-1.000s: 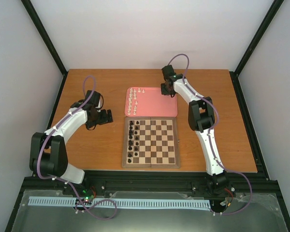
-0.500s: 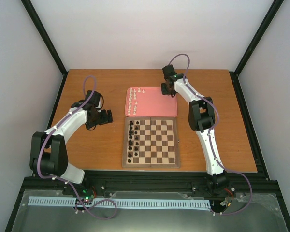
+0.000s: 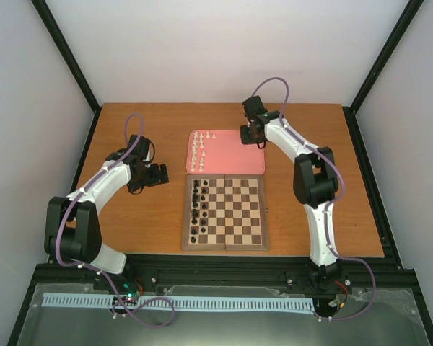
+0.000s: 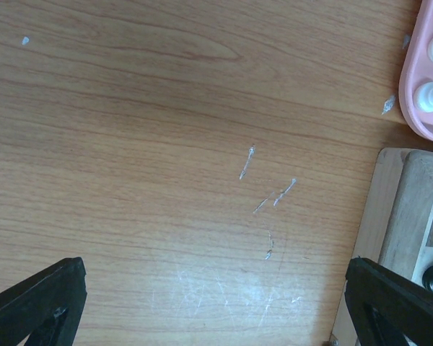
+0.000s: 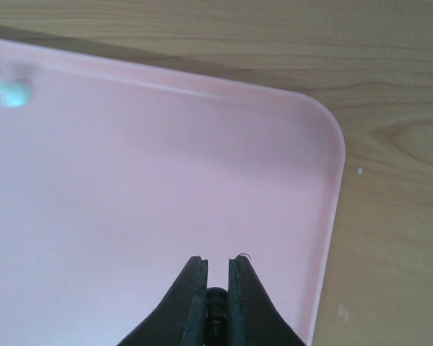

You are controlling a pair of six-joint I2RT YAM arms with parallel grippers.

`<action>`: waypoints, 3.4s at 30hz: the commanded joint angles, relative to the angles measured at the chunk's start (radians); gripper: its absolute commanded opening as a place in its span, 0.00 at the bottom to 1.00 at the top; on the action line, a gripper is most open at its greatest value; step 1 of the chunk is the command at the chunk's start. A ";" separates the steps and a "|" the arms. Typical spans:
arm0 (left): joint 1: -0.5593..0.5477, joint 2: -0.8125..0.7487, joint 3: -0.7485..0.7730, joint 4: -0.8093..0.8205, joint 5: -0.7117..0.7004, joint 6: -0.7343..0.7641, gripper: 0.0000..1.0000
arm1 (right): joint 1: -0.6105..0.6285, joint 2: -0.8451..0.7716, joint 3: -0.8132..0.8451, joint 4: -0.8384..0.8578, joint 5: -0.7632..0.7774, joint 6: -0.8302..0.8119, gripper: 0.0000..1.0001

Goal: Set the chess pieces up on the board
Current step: Pick up the chess piece from the storage box, then place the chess piece on the chessboard.

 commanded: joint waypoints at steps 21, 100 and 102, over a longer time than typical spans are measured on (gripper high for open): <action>0.003 -0.086 0.010 0.018 0.024 0.004 1.00 | 0.881 -0.768 -0.880 0.125 0.239 0.462 0.03; 0.002 -0.091 -0.018 0.026 0.008 0.010 1.00 | 0.949 -0.536 -0.853 0.274 0.198 0.459 0.12; 0.003 -0.091 -0.021 0.027 0.009 0.011 1.00 | 0.949 -0.538 -0.855 0.274 0.195 0.461 0.15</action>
